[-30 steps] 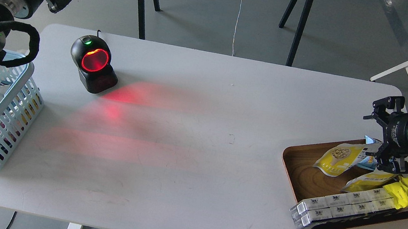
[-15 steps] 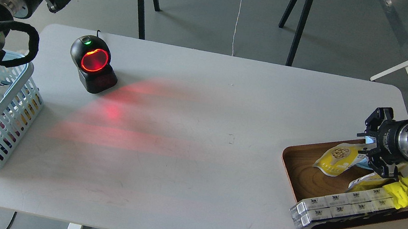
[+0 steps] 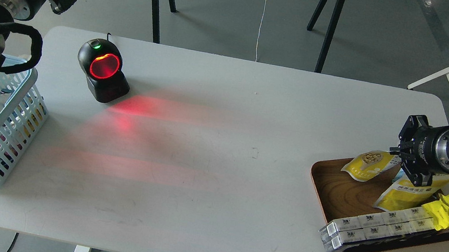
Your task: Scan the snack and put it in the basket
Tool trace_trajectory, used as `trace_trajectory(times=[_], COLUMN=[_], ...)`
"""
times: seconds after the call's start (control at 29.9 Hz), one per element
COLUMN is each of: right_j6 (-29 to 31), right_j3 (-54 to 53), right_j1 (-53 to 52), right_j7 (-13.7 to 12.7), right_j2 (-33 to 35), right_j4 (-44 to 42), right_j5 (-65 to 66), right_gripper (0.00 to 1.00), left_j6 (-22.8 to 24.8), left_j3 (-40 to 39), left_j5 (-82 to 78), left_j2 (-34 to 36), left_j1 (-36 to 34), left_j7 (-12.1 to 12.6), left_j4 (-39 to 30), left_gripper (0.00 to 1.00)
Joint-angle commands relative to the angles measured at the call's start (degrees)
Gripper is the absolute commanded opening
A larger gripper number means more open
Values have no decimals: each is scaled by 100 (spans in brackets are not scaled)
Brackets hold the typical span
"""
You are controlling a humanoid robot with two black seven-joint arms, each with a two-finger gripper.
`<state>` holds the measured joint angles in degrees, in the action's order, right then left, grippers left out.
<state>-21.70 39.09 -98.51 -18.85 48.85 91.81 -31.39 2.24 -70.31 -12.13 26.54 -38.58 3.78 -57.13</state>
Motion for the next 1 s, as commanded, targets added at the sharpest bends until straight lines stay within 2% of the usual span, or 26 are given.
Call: trace_trajectory(times=[0.0, 0.33, 0.57, 0.67, 0.77, 0.97], right_j6=[-1, 34, 87, 105, 140, 131], right_j3=[-129, -893, -1543, -1825, -2185, -3046], right_j1=[-1, -203, -212, -142, -37, 578], right_j7=[-5, -40, 30, 162, 285, 294], right_j2=[28, 371, 327, 301, 21, -691], right_j4=[13, 241, 224, 171, 49, -382], right_j5=[2, 10, 160, 169, 221, 239], right_gripper=[0, 0, 0, 0, 0, 0], left_j6=[-5, -5, -5, 4, 4, -14], left_j3=[0, 9, 26, 53, 61, 79], left_j5=[0, -9, -26, -26, -35, -44], left_j2=[1, 18, 115, 238, 361, 633], left_j1=[-9, 0, 8, 9, 17, 17], left_j7=[0, 0, 18, 26, 61, 106], left_j4=[0, 35, 62, 71, 80, 80], left_gripper=[100, 100, 100, 100, 100, 100])
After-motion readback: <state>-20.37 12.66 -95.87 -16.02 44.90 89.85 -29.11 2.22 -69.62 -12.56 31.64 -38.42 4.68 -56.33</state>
